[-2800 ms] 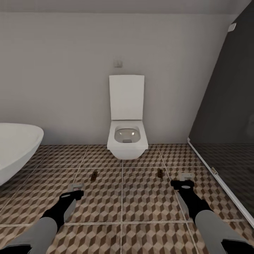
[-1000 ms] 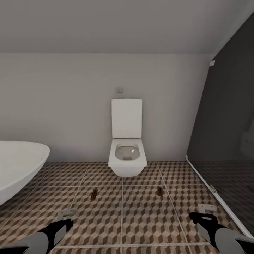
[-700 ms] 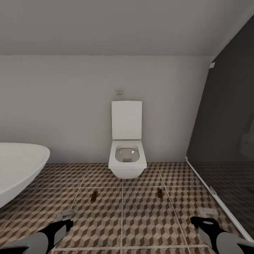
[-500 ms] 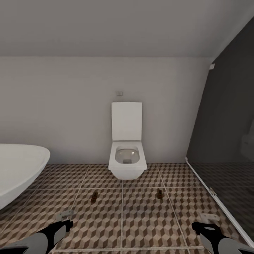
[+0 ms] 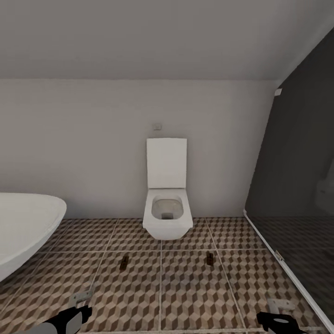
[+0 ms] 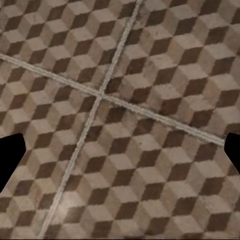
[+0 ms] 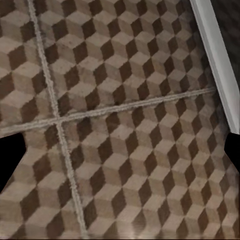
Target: Take the four mousetraps from the cabinet in the bathroom and place them on the bathroom floor. Make sure all four end up on the same floor surface, and ensure that at least two of them are either under or directly next to the same bathroom sink.
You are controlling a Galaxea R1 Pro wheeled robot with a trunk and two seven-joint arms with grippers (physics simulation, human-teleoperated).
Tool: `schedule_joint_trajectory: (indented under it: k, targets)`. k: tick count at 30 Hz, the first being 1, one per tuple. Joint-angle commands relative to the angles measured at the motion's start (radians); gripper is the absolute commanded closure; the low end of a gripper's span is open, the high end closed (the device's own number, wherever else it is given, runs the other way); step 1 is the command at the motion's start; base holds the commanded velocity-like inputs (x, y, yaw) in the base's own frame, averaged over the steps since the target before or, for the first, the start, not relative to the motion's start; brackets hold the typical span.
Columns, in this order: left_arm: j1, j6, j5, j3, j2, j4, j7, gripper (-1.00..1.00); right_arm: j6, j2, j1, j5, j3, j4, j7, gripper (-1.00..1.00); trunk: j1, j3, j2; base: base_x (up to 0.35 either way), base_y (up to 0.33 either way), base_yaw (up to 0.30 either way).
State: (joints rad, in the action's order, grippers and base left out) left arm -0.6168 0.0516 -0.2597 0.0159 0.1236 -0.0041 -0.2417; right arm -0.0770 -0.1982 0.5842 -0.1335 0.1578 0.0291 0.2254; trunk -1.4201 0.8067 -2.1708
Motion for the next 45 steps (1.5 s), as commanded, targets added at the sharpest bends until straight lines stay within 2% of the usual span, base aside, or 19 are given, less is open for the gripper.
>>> schedule_joint_trajectory:
  k: [1, 13, 23, 30, 45]
  targets:
    - [0.005, 0.004, -0.002, 0.001, 0.000, -0.001, -0.002, -1.00, -0.006, 0.000, -0.006, -0.011, 0.008, 0.003, 0.003, -1.00, 0.004, -0.002, 0.007, 0.000, 0.000, 0.000]
    - [0.056, 0.002, -0.003, 0.001, -0.001, 0.000, -0.002, -1.00, -0.015, 0.001, -0.076, -0.011, 0.008, 0.003, 0.003, -1.00, 0.050, -0.040, 0.091, 0.000, 0.000, 0.000]
    - [0.121, 0.002, -0.001, 0.001, -0.003, 0.000, -0.002, -1.00, -0.055, 0.012, -0.178, -0.014, 0.008, 0.003, 0.002, -1.00, 0.088, -0.071, 0.161, 0.000, 0.000, 0.000]
    - [0.187, 0.000, 0.001, 0.001, -0.007, -0.001, -0.002, -1.00, -0.069, 0.017, -0.253, -0.014, 0.008, 0.003, 0.001, -1.00, 0.115, -0.093, 0.210, 0.000, 0.000, 0.000]
    - [0.259, -0.001, 0.002, 0.000, -0.010, -0.001, -0.001, -1.00, -0.073, 0.019, -0.342, -0.011, 0.008, 0.003, -0.058, -1.00, 0.173, -0.140, 0.315, 0.000, 0.000, 0.000]
